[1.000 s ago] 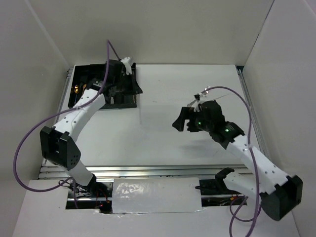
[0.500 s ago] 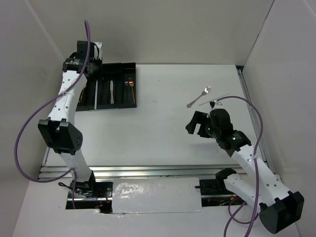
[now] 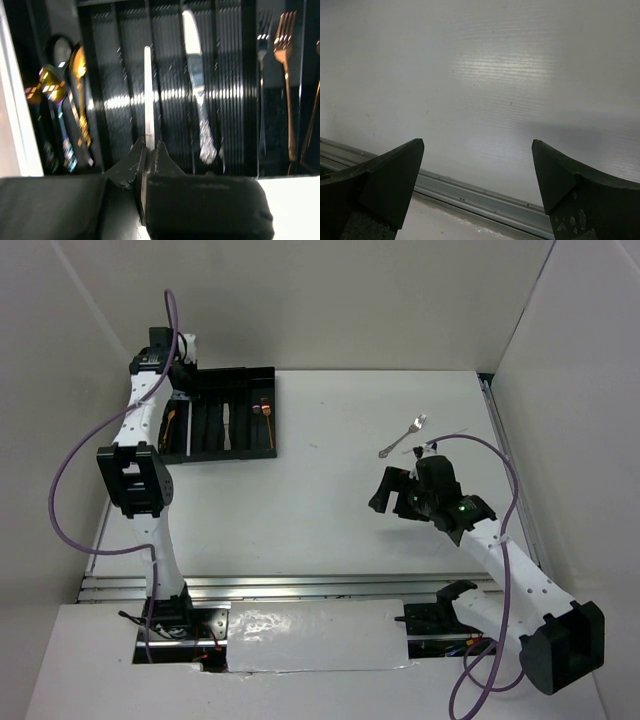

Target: Sort the eating utensils into containers

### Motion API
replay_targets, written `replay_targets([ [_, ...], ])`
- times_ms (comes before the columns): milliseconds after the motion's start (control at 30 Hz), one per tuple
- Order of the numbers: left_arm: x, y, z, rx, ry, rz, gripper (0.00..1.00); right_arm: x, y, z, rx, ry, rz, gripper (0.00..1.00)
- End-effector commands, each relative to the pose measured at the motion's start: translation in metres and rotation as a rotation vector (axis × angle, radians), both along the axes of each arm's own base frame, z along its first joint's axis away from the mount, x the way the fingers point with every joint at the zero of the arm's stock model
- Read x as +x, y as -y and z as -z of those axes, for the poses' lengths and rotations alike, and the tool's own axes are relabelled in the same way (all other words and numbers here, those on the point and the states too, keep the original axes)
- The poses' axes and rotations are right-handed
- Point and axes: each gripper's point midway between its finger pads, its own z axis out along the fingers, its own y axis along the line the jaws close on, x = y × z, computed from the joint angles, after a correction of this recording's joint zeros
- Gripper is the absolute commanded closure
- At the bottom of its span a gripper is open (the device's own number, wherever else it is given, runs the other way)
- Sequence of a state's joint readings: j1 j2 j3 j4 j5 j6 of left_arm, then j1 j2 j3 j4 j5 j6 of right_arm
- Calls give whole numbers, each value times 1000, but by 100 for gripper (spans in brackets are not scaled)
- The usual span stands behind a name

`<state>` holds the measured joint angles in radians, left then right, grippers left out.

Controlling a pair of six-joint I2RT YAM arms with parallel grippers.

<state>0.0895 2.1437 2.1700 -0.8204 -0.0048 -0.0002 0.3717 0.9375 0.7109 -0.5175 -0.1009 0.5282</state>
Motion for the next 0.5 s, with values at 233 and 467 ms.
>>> replay_targets([
  [233, 45, 9, 19, -22, 80, 3, 100, 17, -5, -12, 28, 23, 9, 3],
  [467, 56, 2, 26, -23, 107, -11, 100, 20, -3, -10, 15, 9, 19, 3],
])
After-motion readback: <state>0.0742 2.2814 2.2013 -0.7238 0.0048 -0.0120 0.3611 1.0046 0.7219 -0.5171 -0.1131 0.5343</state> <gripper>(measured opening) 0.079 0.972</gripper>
